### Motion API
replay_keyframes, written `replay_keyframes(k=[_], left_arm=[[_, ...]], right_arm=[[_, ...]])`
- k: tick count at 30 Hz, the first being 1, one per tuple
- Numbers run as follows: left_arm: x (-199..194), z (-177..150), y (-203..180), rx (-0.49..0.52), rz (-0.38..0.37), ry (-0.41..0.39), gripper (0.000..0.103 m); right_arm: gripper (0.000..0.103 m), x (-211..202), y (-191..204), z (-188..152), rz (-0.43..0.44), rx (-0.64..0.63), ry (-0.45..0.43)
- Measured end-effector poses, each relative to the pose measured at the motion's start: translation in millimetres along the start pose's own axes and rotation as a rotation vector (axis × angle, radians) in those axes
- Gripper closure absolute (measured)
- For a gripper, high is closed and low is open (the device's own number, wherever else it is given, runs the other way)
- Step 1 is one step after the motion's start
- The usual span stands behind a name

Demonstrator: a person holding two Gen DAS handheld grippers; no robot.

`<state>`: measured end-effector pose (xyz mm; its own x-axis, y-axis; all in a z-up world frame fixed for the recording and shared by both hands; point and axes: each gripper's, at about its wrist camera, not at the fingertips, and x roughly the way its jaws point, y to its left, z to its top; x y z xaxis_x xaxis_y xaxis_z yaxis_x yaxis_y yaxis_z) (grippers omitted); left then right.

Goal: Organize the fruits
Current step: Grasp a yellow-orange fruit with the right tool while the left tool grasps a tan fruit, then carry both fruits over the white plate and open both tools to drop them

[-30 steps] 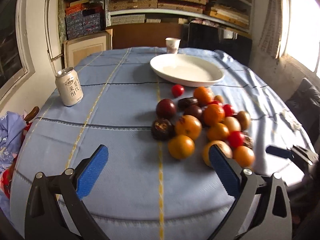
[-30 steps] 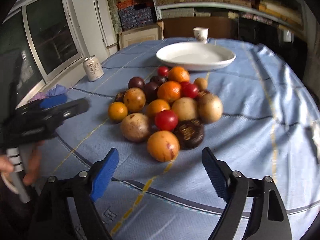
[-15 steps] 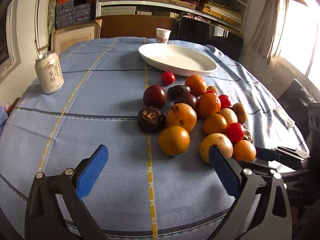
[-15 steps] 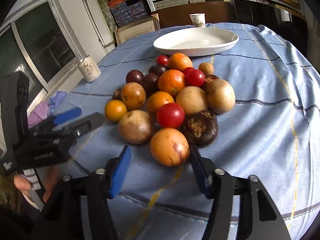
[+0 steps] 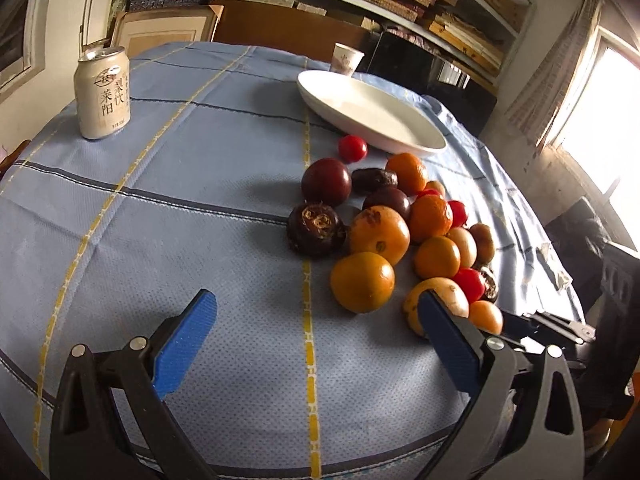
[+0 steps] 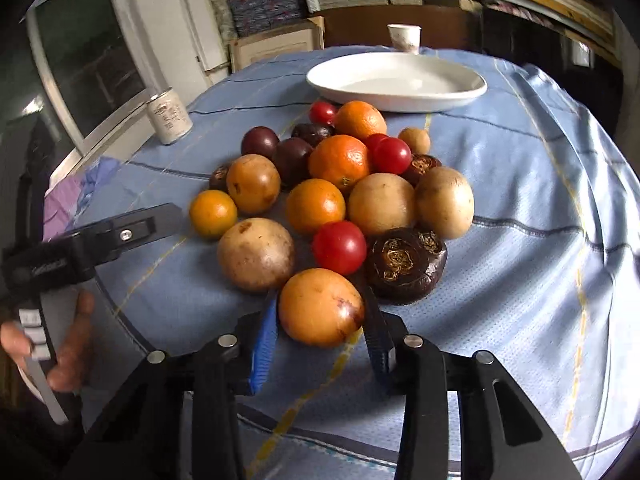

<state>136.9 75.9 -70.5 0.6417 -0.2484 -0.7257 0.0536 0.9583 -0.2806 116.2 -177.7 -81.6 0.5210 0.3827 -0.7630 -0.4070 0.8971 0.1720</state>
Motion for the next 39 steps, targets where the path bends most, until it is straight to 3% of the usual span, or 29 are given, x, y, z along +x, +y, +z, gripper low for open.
replay_keyframes(k=[4, 7, 10, 13, 15, 21, 25, 29, 31, 33, 39], left_arm=[[-3, -3, -10, 0.047, 0.023, -0.020, 0.004], [-8, -6, -29, 0.153, 0.035, -0.044, 0.004], [-10, -9, -52, 0.254, 0.025, -0.050, 0.004], [-10, -8, -65, 0.269, -0.042, -0.034, 0.013], [-1, -6, -72, 0.280, -0.057, 0.010, 0.030], [2, -9, -90, 0.354, -0.022, 0.013, 0.031], [0, -11, -102, 0.387, -0.042, -0.009, 0.031], [15, -8, -109, 0.403, -0.020, 0.058, 0.032], [22, -7, -109, 0.400, -0.018, 0.094, 0.038], [33, -5, -107, 0.385, -0.013, 0.139, 0.052], [44, 0, -108, 0.377, -0.007, 0.166, 0.057]], right_arm=[[0.063, -12, -19, -9, 0.041, 0.037, -0.039], [0.063, -21, -42, -17, 0.030, 0.109, -0.076], [0.063, -22, -59, -20, 0.079, 0.191, -0.089], [0.063, -20, -65, -18, 0.082, 0.220, -0.092], [0.063, -21, -62, -19, 0.079, 0.204, -0.099], [0.063, -25, -59, -21, 0.102, 0.182, -0.124], [0.063, -28, -60, -23, 0.123, 0.184, -0.134], [0.063, -29, -60, -23, 0.135, 0.181, -0.139], [0.062, -29, -59, -23, 0.137, 0.179, -0.141], [0.062, -30, -59, -23, 0.141, 0.178, -0.143], [0.062, -30, -59, -25, 0.142, 0.182, -0.145]])
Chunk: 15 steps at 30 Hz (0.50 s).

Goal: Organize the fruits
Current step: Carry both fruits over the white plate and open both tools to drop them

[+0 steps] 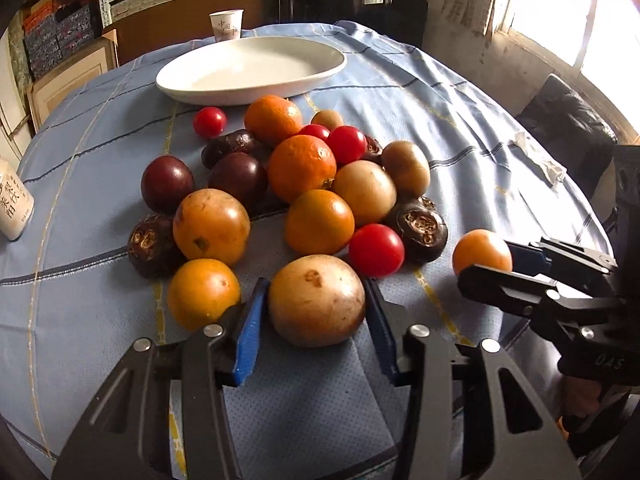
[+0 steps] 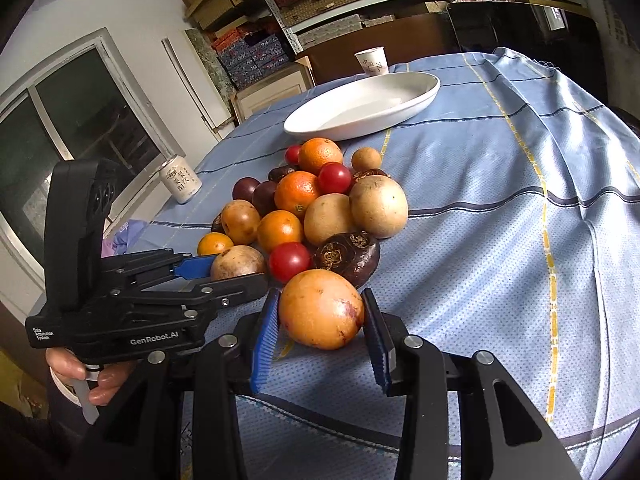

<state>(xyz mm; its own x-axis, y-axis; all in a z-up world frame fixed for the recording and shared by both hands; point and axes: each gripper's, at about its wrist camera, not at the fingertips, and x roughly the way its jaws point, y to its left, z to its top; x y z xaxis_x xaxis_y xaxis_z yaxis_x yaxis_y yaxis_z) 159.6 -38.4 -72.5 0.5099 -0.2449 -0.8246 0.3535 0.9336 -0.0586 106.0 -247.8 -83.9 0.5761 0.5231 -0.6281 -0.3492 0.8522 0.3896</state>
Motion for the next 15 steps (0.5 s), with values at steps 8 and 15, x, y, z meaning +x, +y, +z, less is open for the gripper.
replay_keyframes(k=[8, 15], left_arm=[[0, -1, 4, -0.014, -0.009, 0.006, 0.057], [-18, -1, 21, -0.084, -0.090, -0.038, 0.058]], right_arm=[[0.062, 3, 1, 1, -0.019, -0.003, 0.019], [0.062, 4, -5, 7, 0.024, 0.020, 0.065]])
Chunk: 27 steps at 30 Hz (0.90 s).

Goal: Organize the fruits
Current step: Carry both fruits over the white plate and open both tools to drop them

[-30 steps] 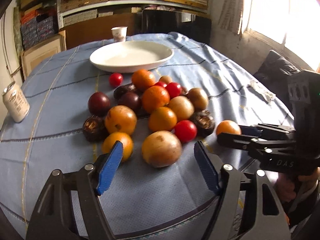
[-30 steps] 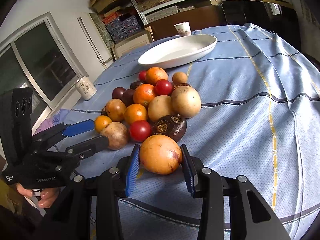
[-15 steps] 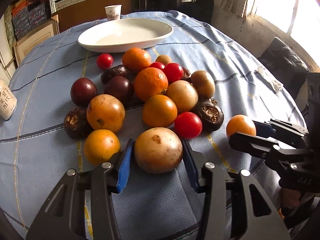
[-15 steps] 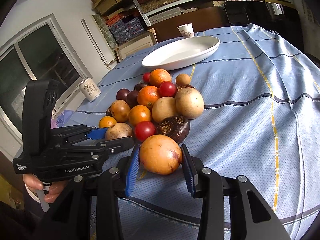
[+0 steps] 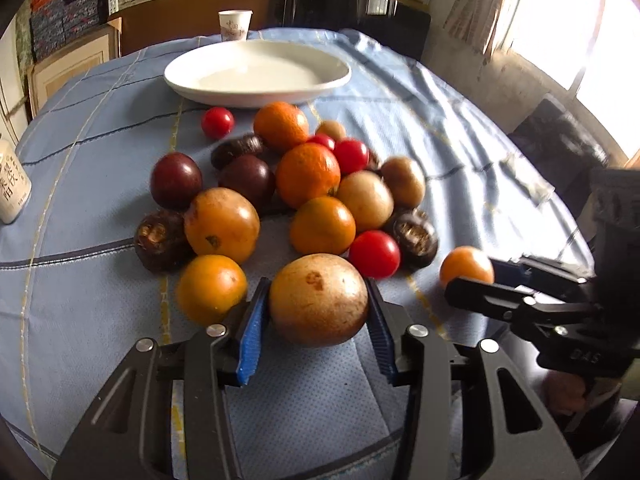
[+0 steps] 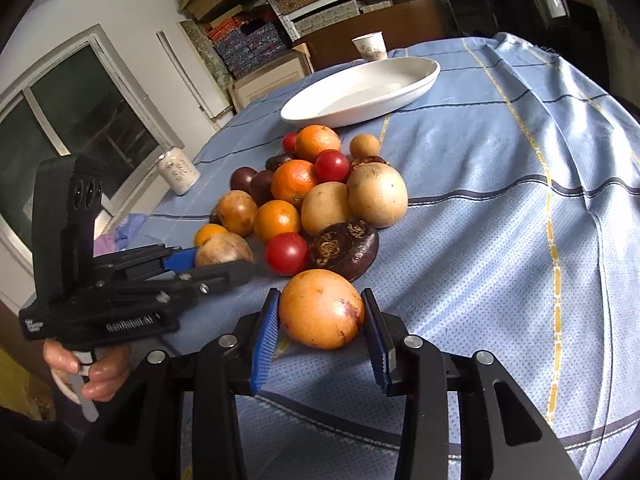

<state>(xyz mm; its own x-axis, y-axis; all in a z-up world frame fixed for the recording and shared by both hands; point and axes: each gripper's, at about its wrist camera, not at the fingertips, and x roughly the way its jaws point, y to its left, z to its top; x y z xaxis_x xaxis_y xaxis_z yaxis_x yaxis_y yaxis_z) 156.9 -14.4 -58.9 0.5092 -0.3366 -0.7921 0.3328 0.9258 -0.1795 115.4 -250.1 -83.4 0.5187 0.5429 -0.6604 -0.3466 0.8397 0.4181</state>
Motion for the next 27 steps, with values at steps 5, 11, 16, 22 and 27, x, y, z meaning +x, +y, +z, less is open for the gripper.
replay_keyframes(k=[5, 11, 16, 22, 27], left_arm=[[-28, 35, 22, -0.024, -0.036, -0.065, 0.058], [-14, 119, 59, -0.078, 0.045, -0.076, 0.058], [38, 184, 73, -0.078, 0.092, -0.023, 0.058], [100, 217, 83, -0.083, 0.133, 0.063, 0.058], [122, 220, 93, -0.116, 0.140, 0.097, 0.056]], right_arm=[[0.062, -17, 8, 39, 0.010, -0.069, -0.024], [0.062, 0, 0, 118, -0.017, -0.075, -0.104], [0.062, 59, -11, 186, -0.098, -0.096, -0.128], [0.062, 124, -29, 220, -0.156, -0.095, -0.023], [0.062, 145, -34, 222, -0.163, -0.086, 0.010]])
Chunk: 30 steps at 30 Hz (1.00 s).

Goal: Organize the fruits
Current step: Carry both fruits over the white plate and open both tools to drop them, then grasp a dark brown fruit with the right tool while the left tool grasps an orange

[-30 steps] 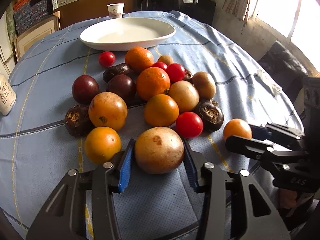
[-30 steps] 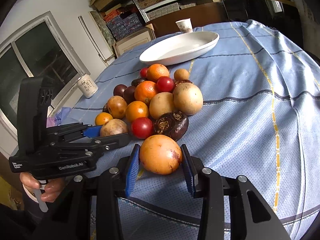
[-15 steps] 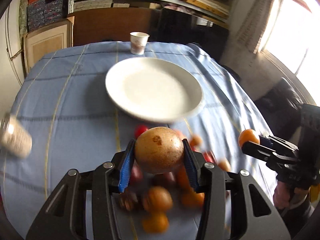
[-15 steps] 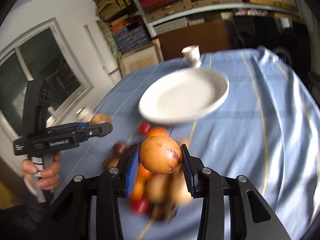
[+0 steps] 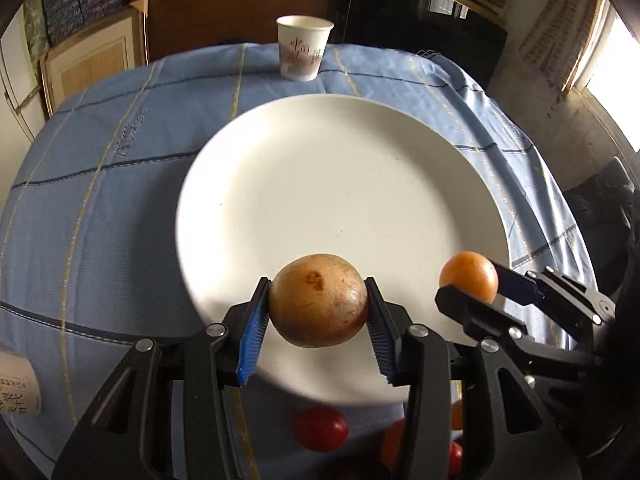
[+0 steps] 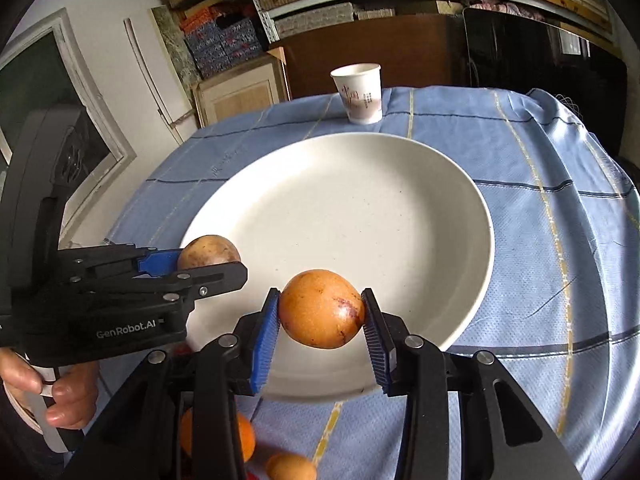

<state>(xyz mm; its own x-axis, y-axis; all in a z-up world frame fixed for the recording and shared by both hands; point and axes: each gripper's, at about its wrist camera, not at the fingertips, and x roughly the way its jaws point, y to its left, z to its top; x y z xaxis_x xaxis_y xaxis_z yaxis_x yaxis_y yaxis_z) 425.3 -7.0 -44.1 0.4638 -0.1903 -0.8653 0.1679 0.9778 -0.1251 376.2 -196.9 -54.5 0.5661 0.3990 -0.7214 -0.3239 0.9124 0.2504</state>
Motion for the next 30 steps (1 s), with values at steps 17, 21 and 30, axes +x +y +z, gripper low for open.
replay_keyframes(k=[17, 21, 30], left_arm=[[-106, -111, 13, -0.073, 0.037, -0.250, 0.005], [-112, -158, 21, -0.063, 0.032, -0.255, 0.005], [-113, -234, 23, -0.050, -0.046, -0.217, 0.005]], right_arm=[[0.043, -95, 7, -72, 0.149, -0.011, -0.172], [0.043, -104, 7, -99, 0.180, -0.049, -0.124], [0.037, -133, 0, -150, 0.158, -0.066, -0.106]])
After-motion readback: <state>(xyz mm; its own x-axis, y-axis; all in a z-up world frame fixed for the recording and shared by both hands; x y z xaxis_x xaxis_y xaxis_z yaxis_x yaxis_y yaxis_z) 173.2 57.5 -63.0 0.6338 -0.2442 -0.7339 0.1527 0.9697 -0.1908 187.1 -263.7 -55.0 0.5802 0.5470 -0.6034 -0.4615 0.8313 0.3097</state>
